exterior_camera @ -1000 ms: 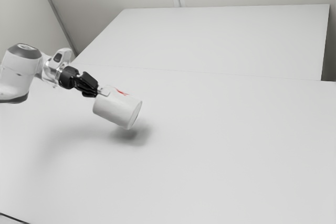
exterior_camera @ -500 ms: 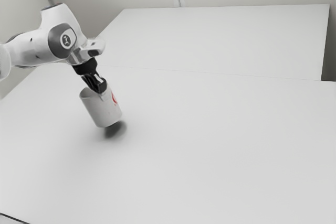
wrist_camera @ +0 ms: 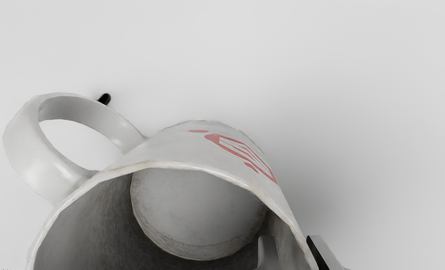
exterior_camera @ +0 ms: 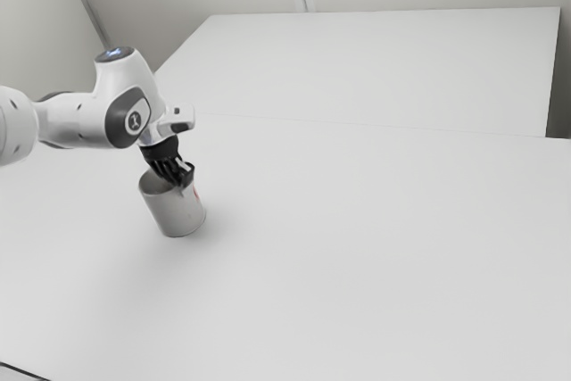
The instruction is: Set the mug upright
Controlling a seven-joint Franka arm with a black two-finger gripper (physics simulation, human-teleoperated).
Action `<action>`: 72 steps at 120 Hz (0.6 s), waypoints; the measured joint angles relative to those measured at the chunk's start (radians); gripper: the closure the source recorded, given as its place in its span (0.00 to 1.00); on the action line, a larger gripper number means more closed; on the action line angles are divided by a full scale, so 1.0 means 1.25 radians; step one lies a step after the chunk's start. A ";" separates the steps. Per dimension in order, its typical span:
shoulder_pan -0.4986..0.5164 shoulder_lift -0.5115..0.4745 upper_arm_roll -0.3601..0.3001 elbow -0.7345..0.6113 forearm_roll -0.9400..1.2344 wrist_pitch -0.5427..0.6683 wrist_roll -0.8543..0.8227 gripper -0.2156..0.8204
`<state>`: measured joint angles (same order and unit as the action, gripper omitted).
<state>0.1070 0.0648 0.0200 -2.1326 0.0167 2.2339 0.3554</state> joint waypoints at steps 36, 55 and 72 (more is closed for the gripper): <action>0.008 -0.033 -0.014 0.023 -0.008 0.007 -0.063 0.36; -0.001 -0.024 -0.021 0.181 -0.020 -0.095 -0.085 0.28; -0.005 0.052 -0.021 0.387 -0.029 -0.225 -0.101 0.25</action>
<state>0.1001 0.1304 -0.0068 -1.6485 -0.0192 1.9524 0.2286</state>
